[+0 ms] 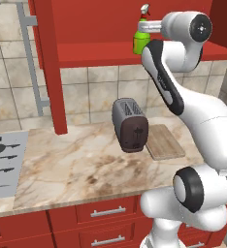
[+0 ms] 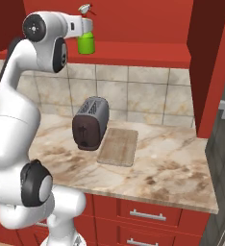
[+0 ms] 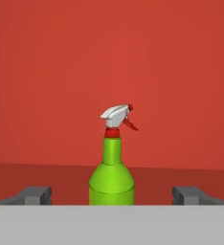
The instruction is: Grab the spray bottle from the cabinet, then place it next to the cutting board for sanitizing. Then grab the dish brush from the countertop next to the sink and place it next to the cutting board.
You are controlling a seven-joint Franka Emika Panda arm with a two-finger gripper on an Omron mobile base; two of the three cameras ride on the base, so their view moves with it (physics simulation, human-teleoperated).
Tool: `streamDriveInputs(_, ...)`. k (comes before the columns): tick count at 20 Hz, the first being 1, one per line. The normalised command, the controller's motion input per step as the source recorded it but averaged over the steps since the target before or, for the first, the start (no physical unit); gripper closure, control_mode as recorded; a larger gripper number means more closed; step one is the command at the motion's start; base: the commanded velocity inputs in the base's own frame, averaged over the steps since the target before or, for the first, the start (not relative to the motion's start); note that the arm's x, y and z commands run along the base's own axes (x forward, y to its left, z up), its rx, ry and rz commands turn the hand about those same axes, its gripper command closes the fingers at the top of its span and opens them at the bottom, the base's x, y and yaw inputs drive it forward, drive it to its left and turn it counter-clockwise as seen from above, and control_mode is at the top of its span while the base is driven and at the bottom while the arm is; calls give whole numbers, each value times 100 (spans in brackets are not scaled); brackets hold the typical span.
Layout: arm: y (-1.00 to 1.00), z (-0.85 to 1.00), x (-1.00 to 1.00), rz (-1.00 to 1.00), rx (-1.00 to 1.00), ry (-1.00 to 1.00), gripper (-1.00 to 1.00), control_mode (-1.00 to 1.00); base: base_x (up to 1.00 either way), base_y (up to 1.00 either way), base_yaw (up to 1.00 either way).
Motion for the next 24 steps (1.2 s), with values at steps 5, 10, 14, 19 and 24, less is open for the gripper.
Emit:
streamDriveInputs(5,8,0,66,0,0,0,-100,-100,0,0,0)
streamDriveInputs(10,0,2,33,0,0,0,-100,-100,0,0,0)
streamDriveInputs(14,0,1,26,0,0,0,-100,-100,0,0,0)
streamDriveInputs(19,0,0,45,0,0,0,-100,-100,0,0,0)
streamDriveInputs(24,0,0,37,0,0,0,-100,-100,0,0,0)
